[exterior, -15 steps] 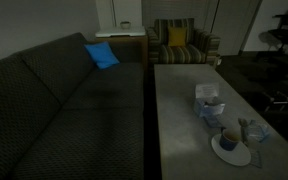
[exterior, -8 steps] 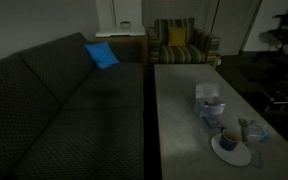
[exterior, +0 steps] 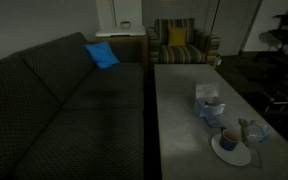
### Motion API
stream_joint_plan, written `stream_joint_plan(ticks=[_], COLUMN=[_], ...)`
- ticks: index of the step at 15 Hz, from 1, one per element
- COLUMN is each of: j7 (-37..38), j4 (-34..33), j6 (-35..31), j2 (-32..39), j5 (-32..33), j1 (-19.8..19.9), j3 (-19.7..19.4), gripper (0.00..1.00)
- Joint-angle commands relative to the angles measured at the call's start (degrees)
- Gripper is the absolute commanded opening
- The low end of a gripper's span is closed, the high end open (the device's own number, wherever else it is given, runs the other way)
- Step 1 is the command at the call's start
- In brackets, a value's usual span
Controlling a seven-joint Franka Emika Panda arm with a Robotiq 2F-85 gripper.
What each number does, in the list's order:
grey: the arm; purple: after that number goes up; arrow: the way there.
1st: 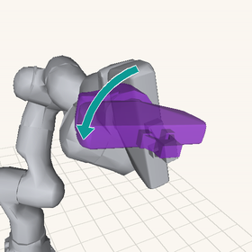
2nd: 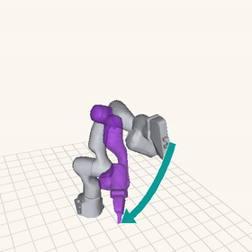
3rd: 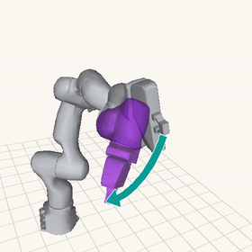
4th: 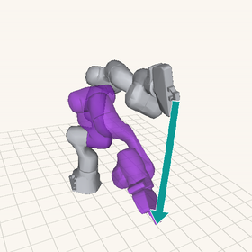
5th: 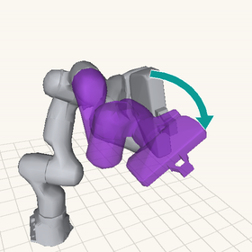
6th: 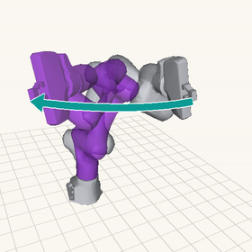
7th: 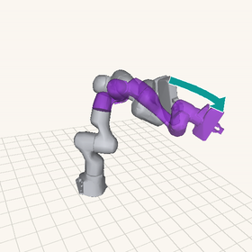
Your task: Move the blue cup off of the white plate and place it on the table
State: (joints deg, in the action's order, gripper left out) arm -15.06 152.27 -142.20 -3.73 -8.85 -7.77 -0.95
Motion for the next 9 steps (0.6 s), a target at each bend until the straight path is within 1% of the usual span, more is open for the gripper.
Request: stream_joint_plan(ticks=[1,4,7,9], j7=[-3.89,-5.61,-7.82,-9.97], j4=[-3.17,-7.14,-12.89,-16.56], j6=[-1.43,-2.73,-3.53,-7.67], j2=[9.02,16.65,24.32,28.89], j5=[-2.10,-0.54,-0.35,-2.34], j1=[0.73,2.35,4.79,7.39], j3=[2.24,3.21,4.18,5.97], gripper=[1.00,1.00,1.00,1.00])
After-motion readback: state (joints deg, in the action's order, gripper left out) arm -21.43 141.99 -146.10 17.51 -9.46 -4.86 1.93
